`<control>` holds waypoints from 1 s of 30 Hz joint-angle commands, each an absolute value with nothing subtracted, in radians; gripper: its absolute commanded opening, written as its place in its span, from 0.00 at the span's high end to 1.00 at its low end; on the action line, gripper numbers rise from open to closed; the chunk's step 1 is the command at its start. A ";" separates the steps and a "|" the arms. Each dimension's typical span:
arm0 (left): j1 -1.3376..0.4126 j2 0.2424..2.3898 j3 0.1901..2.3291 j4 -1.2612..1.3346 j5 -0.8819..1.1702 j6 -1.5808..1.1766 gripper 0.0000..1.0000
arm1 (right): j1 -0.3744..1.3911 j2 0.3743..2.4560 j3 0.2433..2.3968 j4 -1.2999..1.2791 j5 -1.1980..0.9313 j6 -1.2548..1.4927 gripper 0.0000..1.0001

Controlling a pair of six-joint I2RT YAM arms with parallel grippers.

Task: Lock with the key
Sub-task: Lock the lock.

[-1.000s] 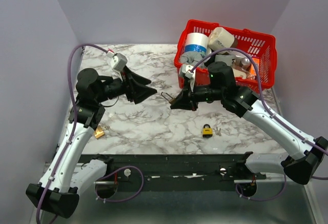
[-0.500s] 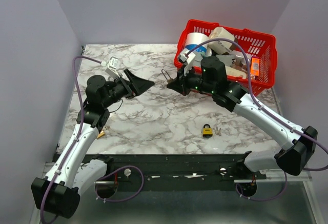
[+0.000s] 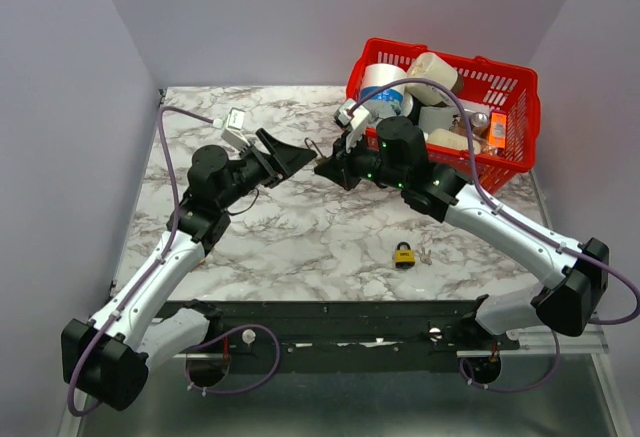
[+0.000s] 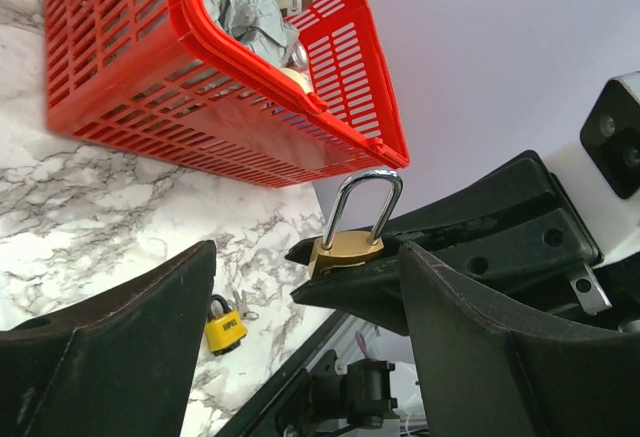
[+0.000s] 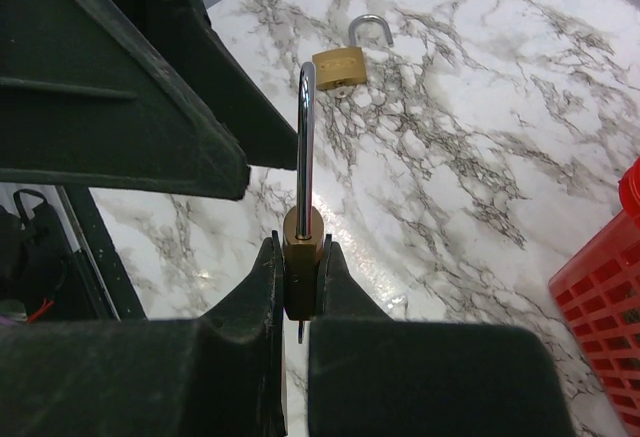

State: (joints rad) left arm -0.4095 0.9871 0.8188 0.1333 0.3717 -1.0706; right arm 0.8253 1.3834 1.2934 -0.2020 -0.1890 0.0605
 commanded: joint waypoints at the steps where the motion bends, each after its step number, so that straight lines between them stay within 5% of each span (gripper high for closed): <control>1: -0.454 0.999 0.827 0.180 0.330 -1.088 0.23 | 0.848 1.397 1.331 -0.141 -0.156 0.052 0.99; 12: -0.471 1.020 0.805 0.195 0.321 -1.132 0.48 | 0.864 1.397 1.330 -0.123 -0.140 0.051 0.99; 15: -0.475 1.026 0.804 0.196 0.319 -1.140 0.48 | 0.870 1.399 1.328 -0.120 -0.140 0.045 0.99; 17: -0.482 1.029 0.804 0.196 0.322 -1.143 0.37 | 0.873 1.402 1.325 -0.120 -0.138 0.044 0.99; 21: -0.489 1.031 0.802 0.187 0.319 -1.141 0.41 | 0.874 1.401 1.321 -0.120 -0.129 0.043 0.99; 27: -0.489 1.034 0.796 0.192 0.318 -1.149 0.85 | 0.874 1.391 1.315 -0.126 -0.120 0.041 0.98; 30: -0.476 1.026 0.798 0.170 0.324 -1.138 1.00 | 0.873 1.376 1.295 -0.141 -0.114 0.032 0.80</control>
